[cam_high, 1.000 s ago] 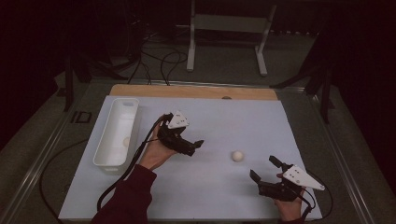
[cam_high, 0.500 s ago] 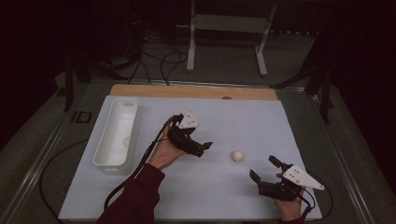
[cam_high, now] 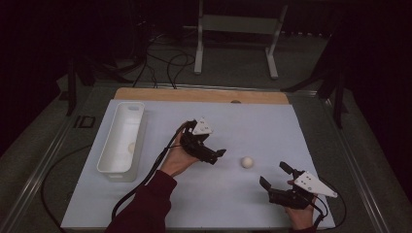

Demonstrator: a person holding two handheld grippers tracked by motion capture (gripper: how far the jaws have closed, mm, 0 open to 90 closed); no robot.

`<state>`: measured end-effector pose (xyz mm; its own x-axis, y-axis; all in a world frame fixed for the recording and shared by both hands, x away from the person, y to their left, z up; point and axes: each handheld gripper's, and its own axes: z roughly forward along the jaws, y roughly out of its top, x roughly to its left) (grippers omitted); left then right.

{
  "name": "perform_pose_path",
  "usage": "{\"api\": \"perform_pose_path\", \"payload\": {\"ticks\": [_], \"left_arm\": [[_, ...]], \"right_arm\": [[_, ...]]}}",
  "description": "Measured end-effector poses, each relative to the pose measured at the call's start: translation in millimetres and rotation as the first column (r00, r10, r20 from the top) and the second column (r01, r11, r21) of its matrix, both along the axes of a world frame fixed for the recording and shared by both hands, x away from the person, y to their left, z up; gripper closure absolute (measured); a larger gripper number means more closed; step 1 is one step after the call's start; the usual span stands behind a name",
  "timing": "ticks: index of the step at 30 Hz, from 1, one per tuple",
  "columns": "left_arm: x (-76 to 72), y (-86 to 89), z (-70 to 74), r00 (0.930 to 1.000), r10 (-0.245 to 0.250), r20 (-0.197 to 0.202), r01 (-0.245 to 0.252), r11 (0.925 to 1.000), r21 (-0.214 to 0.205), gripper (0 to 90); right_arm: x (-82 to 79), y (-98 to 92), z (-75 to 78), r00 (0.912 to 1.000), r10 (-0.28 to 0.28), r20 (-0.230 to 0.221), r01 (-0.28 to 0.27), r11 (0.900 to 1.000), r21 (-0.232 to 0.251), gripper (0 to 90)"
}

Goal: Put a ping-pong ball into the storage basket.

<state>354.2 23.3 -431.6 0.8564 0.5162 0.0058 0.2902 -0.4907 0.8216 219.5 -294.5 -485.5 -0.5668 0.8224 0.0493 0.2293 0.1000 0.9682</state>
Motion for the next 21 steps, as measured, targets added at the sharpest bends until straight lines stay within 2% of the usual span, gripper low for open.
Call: {"api": "perform_pose_path", "payload": {"ticks": [4, 8, 14, 21], "left_arm": [[0.7, -4.6, -2.6, 1.0, -0.002, -0.006, 0.002, 0.9999, -0.011, 0.0], [2.0, -9.0, -5.4, 0.9999, -0.009, -0.011, 0.009, 0.9999, -0.004, 0.0], [4.1, -13.9, -7.8, 0.9998, -0.013, -0.017, 0.012, 0.9995, -0.028, 0.0], [5.3, -22.0, -10.5, 0.9997, -0.022, -0.013, 0.022, 0.9996, -0.019, 0.0]], "right_arm": [[0.0, 0.1, 0.0, 1.0, 0.001, 0.0, -0.001, 1.0, 0.0, 7.3], [0.1, 0.0, 0.1, 1.0, 0.0, -0.001, 0.0, 1.0, -0.002, 7.4], [0.2, 0.1, 0.1, 1.0, 0.001, -0.003, -0.001, 1.0, -0.005, 7.4], [0.1, 0.0, 0.2, 1.0, -0.001, -0.002, 0.001, 1.0, -0.005, 7.4]]}}
